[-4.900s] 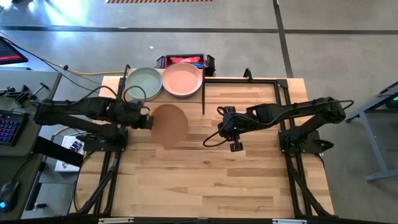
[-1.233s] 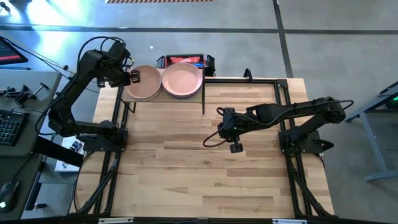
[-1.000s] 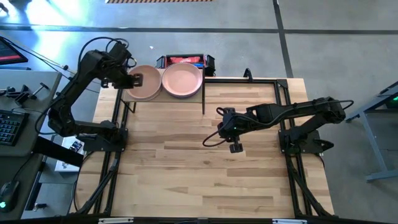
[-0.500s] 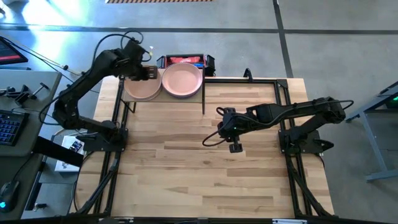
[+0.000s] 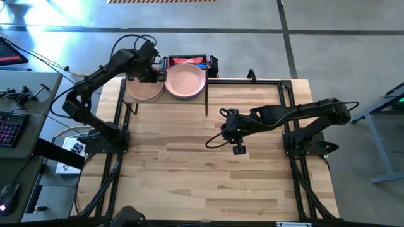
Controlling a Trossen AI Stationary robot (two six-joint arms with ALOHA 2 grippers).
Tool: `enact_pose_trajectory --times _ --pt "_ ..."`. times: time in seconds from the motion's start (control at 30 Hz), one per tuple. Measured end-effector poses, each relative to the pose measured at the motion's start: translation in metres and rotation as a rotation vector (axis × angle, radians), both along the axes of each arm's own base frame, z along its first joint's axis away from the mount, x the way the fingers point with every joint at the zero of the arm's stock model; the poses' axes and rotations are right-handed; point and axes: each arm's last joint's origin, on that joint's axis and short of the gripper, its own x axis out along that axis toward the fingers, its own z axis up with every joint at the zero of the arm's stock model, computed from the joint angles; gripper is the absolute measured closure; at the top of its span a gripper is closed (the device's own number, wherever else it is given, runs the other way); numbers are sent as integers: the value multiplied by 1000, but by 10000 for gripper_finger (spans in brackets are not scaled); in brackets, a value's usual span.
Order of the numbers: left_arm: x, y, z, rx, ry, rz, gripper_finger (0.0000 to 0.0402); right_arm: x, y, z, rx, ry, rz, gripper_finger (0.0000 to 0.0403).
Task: Place and stack plates onto a shelf
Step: Stack the brown plate on top of the light blue plate on the shelf
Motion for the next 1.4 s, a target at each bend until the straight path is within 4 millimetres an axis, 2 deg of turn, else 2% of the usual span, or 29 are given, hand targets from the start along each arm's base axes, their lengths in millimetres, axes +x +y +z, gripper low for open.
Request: enact_pose_trajectory --times 0.3,0.53,0.67,0.87,0.97,1.07,1.13,1.3,1.4 --pt "4 3 -12 -102 14 -30 328 0 0 0 0 1 0 297" --pt "0 -2 -11 -133 43 -67 328 0 0 0 -1 0 0 297" --pt "1 -1 -2 -47 -20 -69 328 0 0 0 -1 0 1 297" --pt "-7 -11 25 105 -128 -92 328 0 -1 0 -9 0 6 297" --pt "-15 -25 43 186 -186 -139 328 0 -5 -1 -17 9 6 297" --pt "-20 -47 61 252 -254 -243 328 -1 -15 -3 -7 38 -19 297" --pt "-24 -66 73 303 -287 -326 328 -4 -24 -13 22 31 -36 297" --pt "-31 -113 96 426 -349 -490 328 -19 -45 -54 160 -65 -119 297" --pt "-37 -133 102 409 -416 -476 328 -28 -49 -60 174 -101 -132 297"
